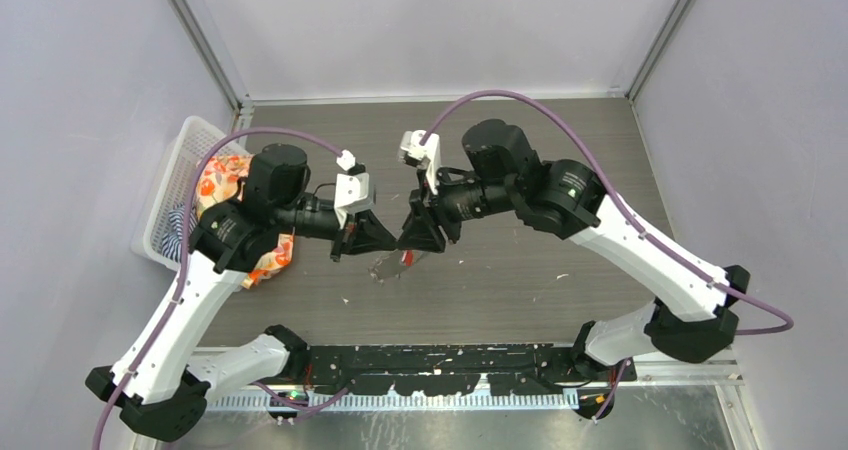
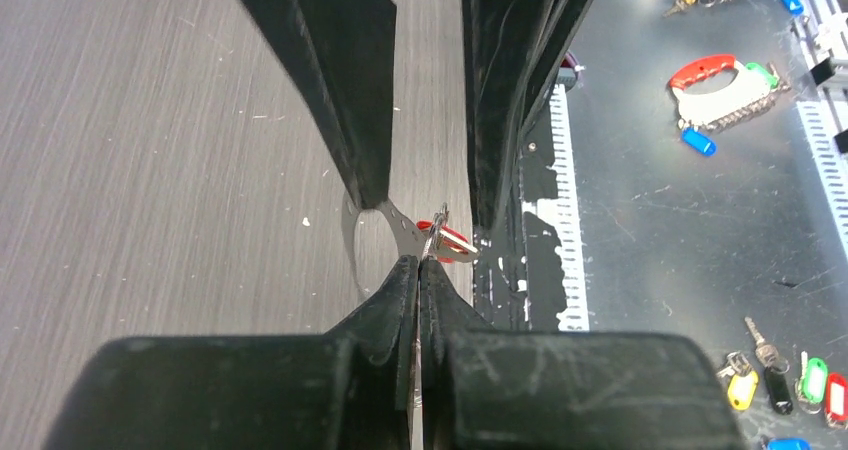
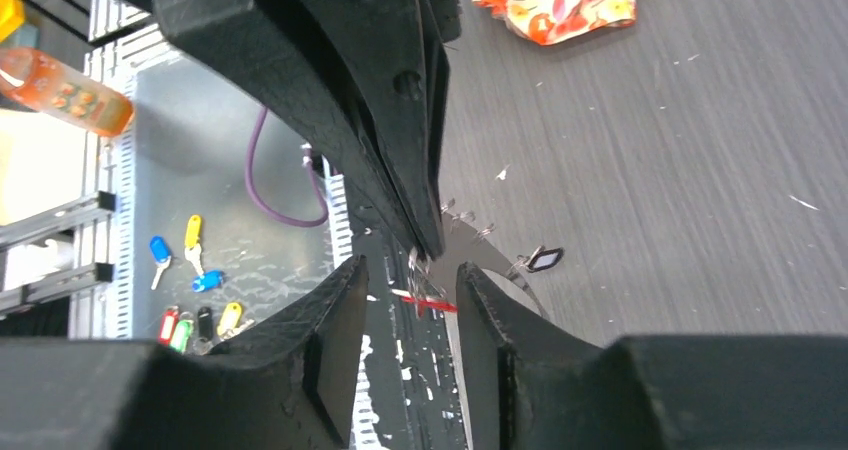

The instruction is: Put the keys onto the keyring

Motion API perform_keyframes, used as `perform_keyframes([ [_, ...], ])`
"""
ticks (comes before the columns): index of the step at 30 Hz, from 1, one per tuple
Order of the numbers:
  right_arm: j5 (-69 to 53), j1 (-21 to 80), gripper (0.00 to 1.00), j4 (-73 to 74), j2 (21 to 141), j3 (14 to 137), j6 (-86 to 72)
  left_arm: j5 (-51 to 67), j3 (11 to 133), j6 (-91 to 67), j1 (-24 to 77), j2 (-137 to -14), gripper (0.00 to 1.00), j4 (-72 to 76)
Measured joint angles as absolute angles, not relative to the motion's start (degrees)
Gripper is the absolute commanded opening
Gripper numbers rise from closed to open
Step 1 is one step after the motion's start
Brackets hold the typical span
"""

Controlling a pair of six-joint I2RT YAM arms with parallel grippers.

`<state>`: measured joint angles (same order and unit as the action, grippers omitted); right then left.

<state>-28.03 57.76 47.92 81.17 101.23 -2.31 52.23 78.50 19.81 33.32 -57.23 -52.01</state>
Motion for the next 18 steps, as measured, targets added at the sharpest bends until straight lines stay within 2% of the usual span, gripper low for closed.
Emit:
perform_keyframes([
  [5, -24.5, 57.6, 0.58, 42.5, 73.4, 93.6, -4.9, 52.3, 75.2, 15.4, 33.3, -54.2, 0.00, -47.5],
  [12, -23.2, 57.5, 0.56, 32.3, 62.3, 82.8, -10.6, 52.6, 70.9, 5.9, 33.3, -49.0, 0.00, -35.3],
  [14, -23.3, 57.5, 0.59, 28.4, 60.2, 78.8, -12.9, 52.5, 69.5, 2.4, 33.3, -47.9, 0.00, -30.6],
  [16, -23.7, 57.5, 0.68, 25.2, 59.2, 75.7, -15.2, 52.4, 68.1, -0.9, 33.3, -47.2, 0.00, -26.5],
  [18, -23.9, 57.5, 0.69, 22.1, 59.0, 73.0, -17.4, 52.0, 67.3, -4.0, 33.3, -47.0, 0.00, -23.1],
])
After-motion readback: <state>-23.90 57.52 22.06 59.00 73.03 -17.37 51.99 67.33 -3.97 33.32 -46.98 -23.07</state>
